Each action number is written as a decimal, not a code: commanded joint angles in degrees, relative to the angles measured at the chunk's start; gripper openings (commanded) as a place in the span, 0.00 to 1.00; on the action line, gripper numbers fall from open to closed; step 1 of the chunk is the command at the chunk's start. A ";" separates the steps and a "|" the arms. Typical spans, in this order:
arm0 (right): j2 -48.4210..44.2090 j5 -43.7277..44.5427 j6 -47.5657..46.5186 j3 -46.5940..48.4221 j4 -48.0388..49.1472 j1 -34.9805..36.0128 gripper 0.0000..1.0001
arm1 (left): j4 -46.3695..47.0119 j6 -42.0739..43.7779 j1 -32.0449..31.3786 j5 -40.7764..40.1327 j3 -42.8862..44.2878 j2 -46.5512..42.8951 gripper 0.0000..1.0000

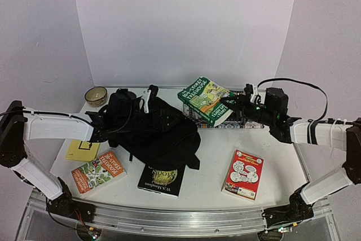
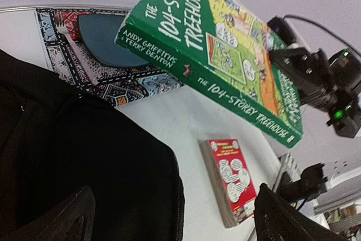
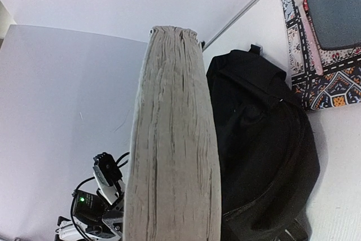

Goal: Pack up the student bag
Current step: Pass from the left arm to the right, then pick up the largest pocket of the bag from the student bag, then place the student bag in the largest pocket of the bag.

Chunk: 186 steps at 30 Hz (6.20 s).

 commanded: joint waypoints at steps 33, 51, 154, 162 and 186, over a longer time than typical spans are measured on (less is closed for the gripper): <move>-14.87 -0.13 -11.32 -1.77 -19.99 -1.01 0.00 | -40.80 23.74 -8.81 -30.37 28.65 13.69 0.09; -11.07 3.90 -4.94 0.92 -18.60 9.44 0.00 | -43.51 23.32 -6.97 -33.78 46.82 14.98 0.00; 45.14 5.42 -30.34 55.25 -45.54 16.42 0.84 | -34.34 17.56 5.15 -21.14 23.02 -0.53 0.00; 32.89 5.12 -37.29 45.40 -49.66 16.29 0.98 | -33.07 15.29 10.81 -17.20 20.31 3.41 0.00; 7.37 41.54 -35.61 25.07 -89.59 11.46 0.98 | -30.94 15.33 18.67 -20.32 17.85 8.70 0.46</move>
